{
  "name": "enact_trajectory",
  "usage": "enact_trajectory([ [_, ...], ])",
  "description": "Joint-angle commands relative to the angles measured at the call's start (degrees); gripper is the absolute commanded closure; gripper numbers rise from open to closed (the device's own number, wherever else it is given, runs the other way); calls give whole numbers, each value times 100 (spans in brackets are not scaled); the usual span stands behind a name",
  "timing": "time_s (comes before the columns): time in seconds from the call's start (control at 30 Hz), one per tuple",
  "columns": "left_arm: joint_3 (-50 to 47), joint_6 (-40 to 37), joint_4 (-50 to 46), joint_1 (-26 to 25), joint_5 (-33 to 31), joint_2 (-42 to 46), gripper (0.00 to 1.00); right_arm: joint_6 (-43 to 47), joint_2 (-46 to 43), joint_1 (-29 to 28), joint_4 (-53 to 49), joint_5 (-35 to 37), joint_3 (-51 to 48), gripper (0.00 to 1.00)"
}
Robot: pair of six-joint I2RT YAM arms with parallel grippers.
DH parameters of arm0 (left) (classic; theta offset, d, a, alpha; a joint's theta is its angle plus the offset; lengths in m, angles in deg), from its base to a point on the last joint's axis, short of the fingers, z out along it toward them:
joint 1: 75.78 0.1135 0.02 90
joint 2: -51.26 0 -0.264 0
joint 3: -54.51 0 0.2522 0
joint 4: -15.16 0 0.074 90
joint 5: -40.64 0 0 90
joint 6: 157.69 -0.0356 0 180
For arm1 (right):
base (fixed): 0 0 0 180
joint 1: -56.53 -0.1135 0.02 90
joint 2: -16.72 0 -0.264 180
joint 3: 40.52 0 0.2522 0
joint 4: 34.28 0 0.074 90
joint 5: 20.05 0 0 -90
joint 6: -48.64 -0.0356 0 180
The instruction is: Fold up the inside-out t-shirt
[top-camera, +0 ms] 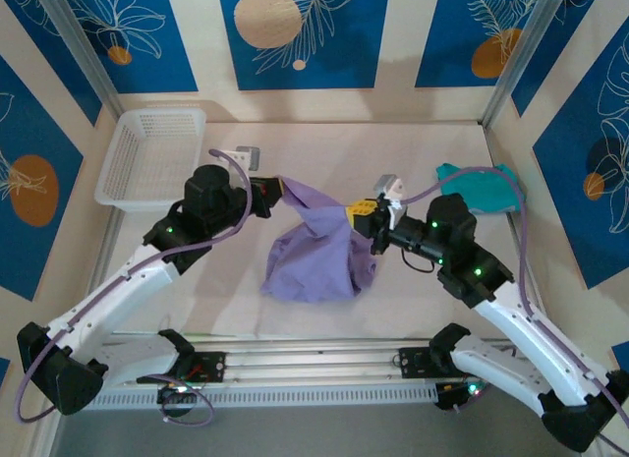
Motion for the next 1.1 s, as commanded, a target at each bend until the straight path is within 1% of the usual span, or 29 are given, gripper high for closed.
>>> enact_trajectory([
  [0.0, -44, 256, -55, 280, -225, 221, 100, -432, -201, 276, 413, -791, -260, 100],
  [0.17, -271, 307, -72, 465, -250, 225, 100, -410, -258, 345, 608, -916, -704, 100],
  [0.27, -313, 220, -91, 489, -257, 187, 100, -442, -270, 344, 817, -1172, -945, 100],
  [0.33, -342, 154, -17, 487, -103, 149, 100, -486, -250, 337, 933, -1263, -1054, 100],
  [0.47, -339, 6, -20, 484, 380, 20, 100, -548, -154, 343, 653, -837, -901, 100],
  [0.67, -512, -27, -323, 479, 542, 25, 100, -502, -116, 354, 178, -465, -699, 100],
  [0.73, -584, -65, -533, 472, 588, 131, 100, -561, -116, 345, 29, -546, -695, 100],
  [0.87, -775, -105, -1344, 445, 629, 508, 100, -885, -142, 298, -380, -948, -734, 100],
  [0.97, -1189, -12, -1807, 322, 476, 992, 100, -1138, -241, 121, -546, -1147, -977, 100],
  [1.07, -1949, 329, -1648, 120, 522, 1433, 100, -1352, -267, 2, -668, -1079, -1311, 100],
])
